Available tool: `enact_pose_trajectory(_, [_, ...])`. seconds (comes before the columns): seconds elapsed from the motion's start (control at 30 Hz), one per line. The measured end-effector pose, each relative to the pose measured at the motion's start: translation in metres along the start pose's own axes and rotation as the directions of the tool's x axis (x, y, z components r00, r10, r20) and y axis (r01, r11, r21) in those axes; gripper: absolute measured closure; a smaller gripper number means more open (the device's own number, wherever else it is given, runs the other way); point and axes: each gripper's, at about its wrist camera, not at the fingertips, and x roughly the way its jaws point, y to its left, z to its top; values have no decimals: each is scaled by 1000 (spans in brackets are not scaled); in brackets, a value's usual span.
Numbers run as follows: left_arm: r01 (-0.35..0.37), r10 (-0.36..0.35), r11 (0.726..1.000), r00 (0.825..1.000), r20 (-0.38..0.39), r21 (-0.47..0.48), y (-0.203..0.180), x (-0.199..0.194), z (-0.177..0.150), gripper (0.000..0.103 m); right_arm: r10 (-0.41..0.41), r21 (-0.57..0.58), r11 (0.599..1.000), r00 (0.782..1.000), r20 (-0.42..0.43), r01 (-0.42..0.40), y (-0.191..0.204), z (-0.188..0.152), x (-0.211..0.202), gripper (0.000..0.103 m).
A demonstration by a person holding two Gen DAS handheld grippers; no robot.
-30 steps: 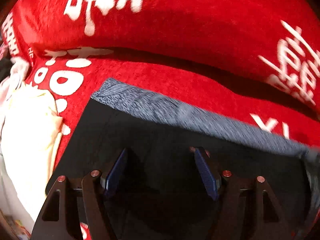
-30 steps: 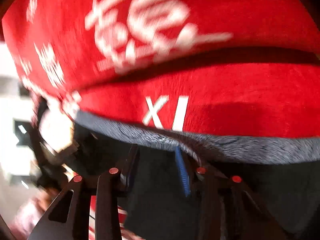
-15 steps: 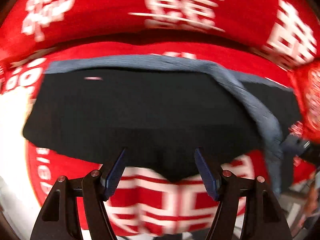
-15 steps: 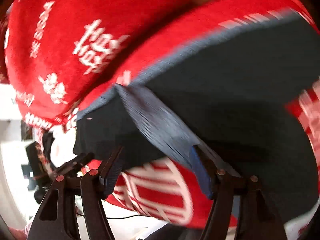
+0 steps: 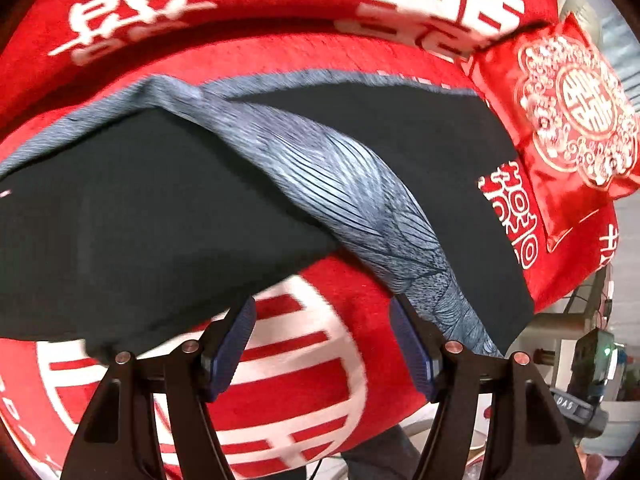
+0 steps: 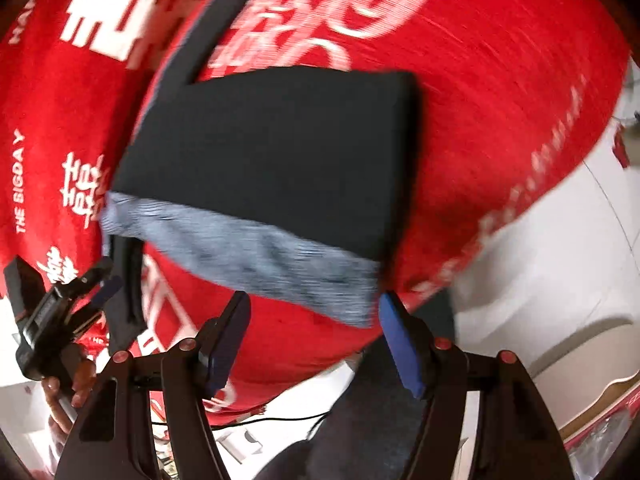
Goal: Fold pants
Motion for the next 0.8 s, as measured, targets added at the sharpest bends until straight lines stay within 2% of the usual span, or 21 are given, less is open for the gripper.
enact_pose_trajectory(0.07, [-5,5,1000,1000,-14,1,-10,13,1,33,11,18,1000,1000,-19,-11,-18,1,5,33])
enact_pose_trajectory(0.17, [-6,6,1000,1000,-19,-3,-20,27,0,33,91,46,995,995,-44,-89,-33,7,15,33])
enact_pose_trajectory(0.3, [29,-30,999,999,-32,-29,-28,40,-1,33,290,69,956,954,-77,-285,-46,16,21,42])
enact_pose_trajectory(0.37, [35,-36,999,999,-26,-24,-32,42,-2,33,359,100,932,927,-112,-349,-45,21,33,56])
enact_pose_trajectory(0.4, [33,-33,999,999,-23,-17,-33,42,-2,33,368,120,928,921,-128,-354,-47,22,35,80])
enact_pose_trajectory(0.43, [26,-27,1000,999,-23,-11,-36,43,-1,39,409,145,909,903,-132,-390,-47,24,33,86])
enact_pose_trajectory(0.47, [27,-27,1000,999,-26,-12,-38,42,0,47,417,147,905,900,-128,-399,-42,24,30,87])
enact_pose_trajectory(0.5, [42,-43,999,998,-37,-16,-38,40,2,65,411,113,910,903,-126,-399,-34,28,20,87])
enact_pose_trajectory(0.53, [60,-61,998,997,-47,-20,-40,39,4,66,408,80,913,904,-123,-401,-26,32,10,88])
enact_pose_trajectory(0.63, [43,-43,999,999,-14,-8,-51,24,16,66,427,-8,903,898,-107,-430,4,57,-26,88])
enact_pose_trajectory(0.77, [20,-19,1000,997,75,-11,-64,-7,45,66,428,-152,887,900,-81,-436,50,116,-68,88])
enact_pose_trajectory(0.8, [8,-7,1000,996,94,-9,-65,-14,52,56,427,-182,883,901,-78,-434,63,136,-74,88])
